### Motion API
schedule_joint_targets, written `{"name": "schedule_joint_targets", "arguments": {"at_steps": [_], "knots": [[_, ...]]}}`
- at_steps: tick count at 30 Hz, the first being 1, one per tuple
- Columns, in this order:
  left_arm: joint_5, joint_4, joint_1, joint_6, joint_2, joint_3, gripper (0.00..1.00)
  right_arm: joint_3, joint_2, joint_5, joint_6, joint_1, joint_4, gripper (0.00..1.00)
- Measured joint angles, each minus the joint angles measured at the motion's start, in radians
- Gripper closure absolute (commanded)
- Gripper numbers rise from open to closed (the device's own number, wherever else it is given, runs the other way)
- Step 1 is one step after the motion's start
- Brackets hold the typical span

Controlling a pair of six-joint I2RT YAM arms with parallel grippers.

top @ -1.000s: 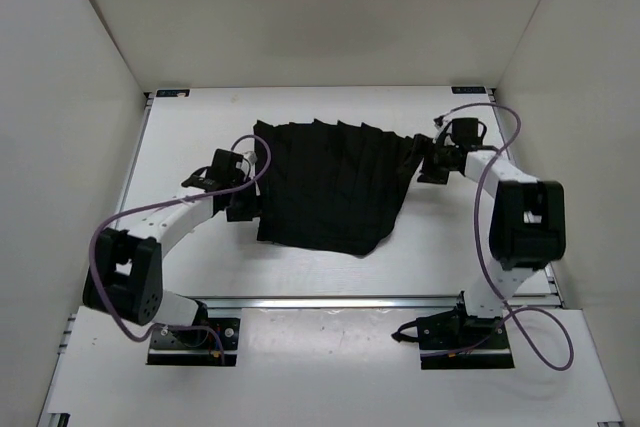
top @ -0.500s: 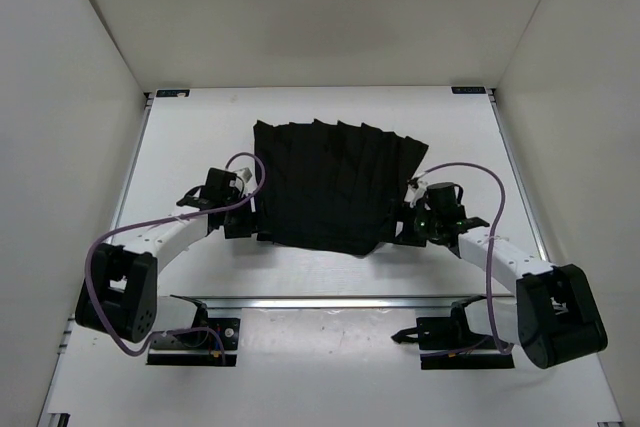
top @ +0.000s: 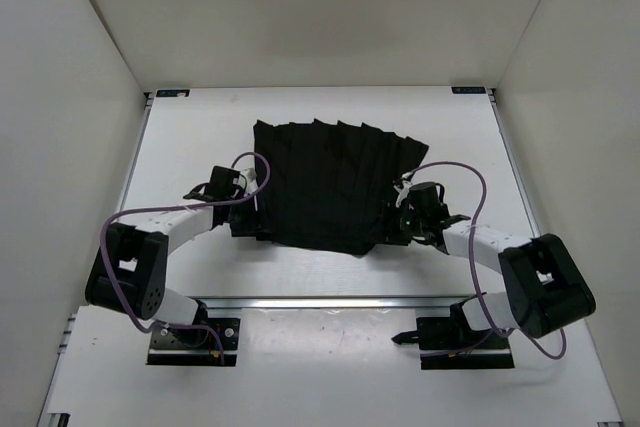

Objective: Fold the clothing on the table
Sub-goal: Fold the skirt

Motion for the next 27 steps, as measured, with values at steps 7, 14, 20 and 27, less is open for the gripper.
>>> {"name": "schedule_joint_targets", "arguments": {"at_steps": [7,14,20,27], "knots": [[0.011,0.022,-0.005,-0.008,0.039,0.005,0.71,0.046,0.081,-0.003,0.008,-0.019,0.011,0.99],[0.023,0.031,-0.055,-0.043,0.043,0.004,1.0,0.089,0.082,-0.035,-0.004,-0.11,0.001,1.0],[0.038,0.044,-0.116,-0.099,-0.028,-0.017,1.0,0.089,0.012,-0.092,-0.039,-0.204,-0.079,1.0],[0.04,0.016,-0.136,-0.151,-0.21,-0.126,1.0,0.016,-0.09,-0.147,-0.074,-0.21,-0.18,0.99]]}}
